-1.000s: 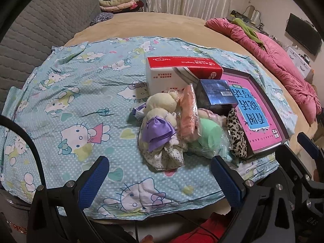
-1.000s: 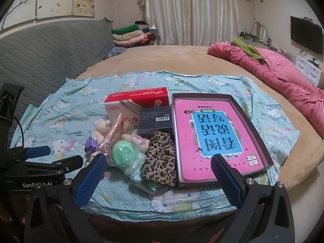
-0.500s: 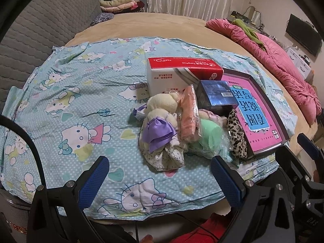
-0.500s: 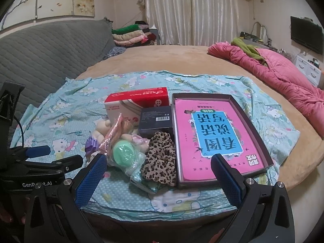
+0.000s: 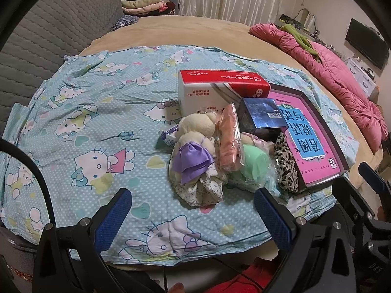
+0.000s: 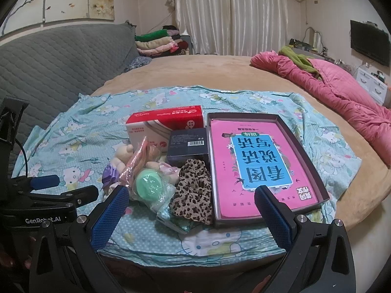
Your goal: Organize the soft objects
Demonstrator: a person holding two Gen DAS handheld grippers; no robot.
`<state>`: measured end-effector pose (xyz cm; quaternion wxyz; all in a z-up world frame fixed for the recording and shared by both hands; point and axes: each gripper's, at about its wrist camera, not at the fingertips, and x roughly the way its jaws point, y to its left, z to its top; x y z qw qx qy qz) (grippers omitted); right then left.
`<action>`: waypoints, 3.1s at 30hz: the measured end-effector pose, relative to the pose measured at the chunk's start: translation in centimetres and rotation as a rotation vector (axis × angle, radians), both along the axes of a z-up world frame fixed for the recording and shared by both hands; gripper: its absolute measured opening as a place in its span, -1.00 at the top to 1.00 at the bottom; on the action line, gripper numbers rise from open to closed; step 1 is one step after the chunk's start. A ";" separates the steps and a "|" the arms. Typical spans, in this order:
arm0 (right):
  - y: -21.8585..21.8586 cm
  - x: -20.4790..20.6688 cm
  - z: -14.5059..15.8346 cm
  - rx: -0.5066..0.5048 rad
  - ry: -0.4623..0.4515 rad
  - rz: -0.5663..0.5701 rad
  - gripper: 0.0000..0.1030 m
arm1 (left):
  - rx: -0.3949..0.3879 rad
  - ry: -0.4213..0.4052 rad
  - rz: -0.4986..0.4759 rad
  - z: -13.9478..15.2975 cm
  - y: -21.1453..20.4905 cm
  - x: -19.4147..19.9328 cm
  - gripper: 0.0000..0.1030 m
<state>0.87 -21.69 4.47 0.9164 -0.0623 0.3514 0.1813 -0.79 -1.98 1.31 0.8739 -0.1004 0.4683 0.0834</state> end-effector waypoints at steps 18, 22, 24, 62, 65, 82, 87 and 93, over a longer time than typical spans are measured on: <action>0.0 0.7 -0.9 -0.026 0.015 -0.005 -0.99 | -0.048 0.003 0.021 -0.9 1.0 0.1 -0.96; 0.2 1.1 -1.4 -0.049 0.013 -0.006 -0.99 | -0.085 -0.004 0.051 -1.4 2.4 0.2 -0.96; 0.4 1.4 -1.9 -0.058 0.014 -0.003 -0.99 | -0.100 -0.004 0.069 -1.8 3.2 0.3 -0.96; 3.1 9.2 -8.9 -0.164 0.167 0.090 0.14 | -0.322 0.015 -0.053 -6.7 6.7 7.7 -0.49; 2.4 9.9 -8.9 -0.122 0.180 0.081 0.33 | -0.351 0.020 -0.073 -7.1 6.6 8.3 -0.35; 1.7 8.7 -6.8 0.031 0.142 0.161 0.66 | -0.394 -0.077 -0.091 -5.9 7.9 7.4 0.10; 1.5 8.6 -5.9 0.054 0.110 0.160 0.66 | -0.361 -0.118 -0.077 -4.5 8.5 6.6 0.10; 1.1 8.3 -4.9 0.079 0.079 0.149 0.66 | -0.326 -0.141 -0.075 -3.1 8.3 5.7 0.10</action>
